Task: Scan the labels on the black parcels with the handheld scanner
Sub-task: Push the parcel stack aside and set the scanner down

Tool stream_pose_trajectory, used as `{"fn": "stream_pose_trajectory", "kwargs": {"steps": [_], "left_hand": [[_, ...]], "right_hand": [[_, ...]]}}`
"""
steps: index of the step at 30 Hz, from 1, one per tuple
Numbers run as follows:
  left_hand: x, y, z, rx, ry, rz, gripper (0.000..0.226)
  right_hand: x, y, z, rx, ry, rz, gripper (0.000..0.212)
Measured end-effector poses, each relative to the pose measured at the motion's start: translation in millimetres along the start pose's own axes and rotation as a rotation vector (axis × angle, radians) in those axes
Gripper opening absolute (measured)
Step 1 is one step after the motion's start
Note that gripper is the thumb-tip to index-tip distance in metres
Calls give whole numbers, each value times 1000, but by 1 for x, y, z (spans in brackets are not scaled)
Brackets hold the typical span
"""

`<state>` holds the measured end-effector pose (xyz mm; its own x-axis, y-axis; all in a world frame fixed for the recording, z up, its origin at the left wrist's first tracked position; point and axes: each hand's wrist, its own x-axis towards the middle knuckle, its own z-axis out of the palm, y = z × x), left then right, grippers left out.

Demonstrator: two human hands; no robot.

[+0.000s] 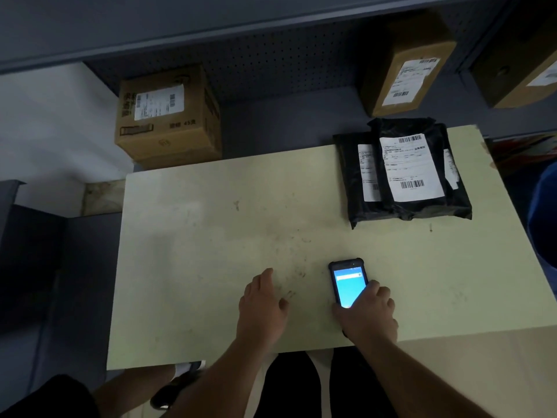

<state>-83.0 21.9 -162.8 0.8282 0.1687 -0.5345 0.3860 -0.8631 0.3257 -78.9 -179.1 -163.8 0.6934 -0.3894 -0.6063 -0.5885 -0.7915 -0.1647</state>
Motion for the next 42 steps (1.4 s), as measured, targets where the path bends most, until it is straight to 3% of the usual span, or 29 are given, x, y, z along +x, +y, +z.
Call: {"fn": "stream_pose_trajectory", "kwargs": {"steps": [14,27,32,42], "left_hand": [[-5,-9,1,-21,-18,-21,71],[-11,10,-16,16,18,50,69],[-12,20,-30,46,33,67,70],[-14,41,-74,16,128,131,72]], "right_hand": [[-4,-5,0,-74,6,26,92],[-21,-21,-31,-101,67,-160,89],[-28,-35,-51,-32,86,-222,78],[-42,-74,-99,28,157,-329,78]]}}
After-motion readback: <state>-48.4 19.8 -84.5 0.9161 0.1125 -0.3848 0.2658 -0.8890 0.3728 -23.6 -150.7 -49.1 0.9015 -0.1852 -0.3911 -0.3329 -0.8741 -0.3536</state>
